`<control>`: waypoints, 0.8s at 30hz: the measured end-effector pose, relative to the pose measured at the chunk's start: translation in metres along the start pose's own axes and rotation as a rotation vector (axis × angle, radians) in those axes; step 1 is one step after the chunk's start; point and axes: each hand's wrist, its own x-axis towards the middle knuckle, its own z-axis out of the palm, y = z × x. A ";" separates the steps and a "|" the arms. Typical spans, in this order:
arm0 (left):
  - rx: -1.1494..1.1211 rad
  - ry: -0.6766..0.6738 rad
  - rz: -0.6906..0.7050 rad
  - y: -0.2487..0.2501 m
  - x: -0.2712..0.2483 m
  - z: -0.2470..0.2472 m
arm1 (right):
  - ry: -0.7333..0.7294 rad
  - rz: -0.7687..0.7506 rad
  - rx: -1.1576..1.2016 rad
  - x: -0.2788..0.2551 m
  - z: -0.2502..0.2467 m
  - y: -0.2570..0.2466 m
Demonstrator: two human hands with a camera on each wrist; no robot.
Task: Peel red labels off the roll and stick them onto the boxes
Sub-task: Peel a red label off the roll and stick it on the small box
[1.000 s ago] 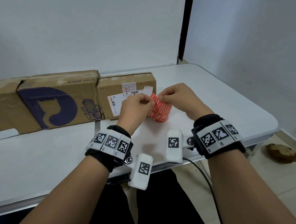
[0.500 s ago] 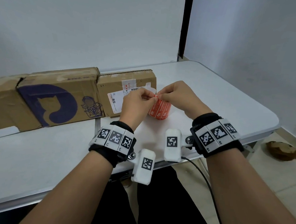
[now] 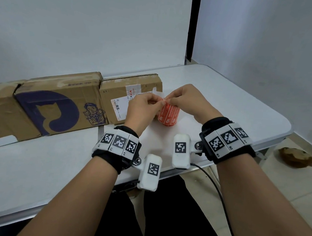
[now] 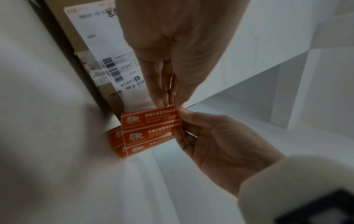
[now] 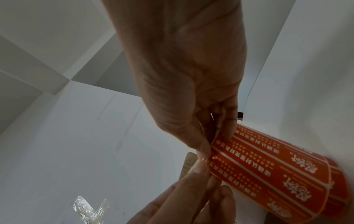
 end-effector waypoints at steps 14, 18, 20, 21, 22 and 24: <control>0.045 0.047 0.017 0.000 0.000 0.001 | -0.004 -0.003 -0.013 0.000 0.001 -0.001; -0.075 0.017 -0.044 -0.002 0.001 -0.003 | -0.006 -0.015 -0.022 -0.001 0.003 -0.003; -0.116 0.002 -0.067 -0.003 0.001 -0.006 | 0.006 -0.019 -0.042 0.000 0.003 -0.003; -0.144 0.000 -0.081 -0.004 0.001 -0.008 | 0.022 -0.020 -0.059 0.001 0.003 -0.003; -0.176 0.001 -0.099 -0.003 0.001 -0.010 | 0.040 -0.021 -0.081 0.002 0.003 -0.003; -0.241 0.004 -0.139 -0.003 0.000 -0.017 | 0.072 -0.020 -0.149 0.004 0.003 -0.004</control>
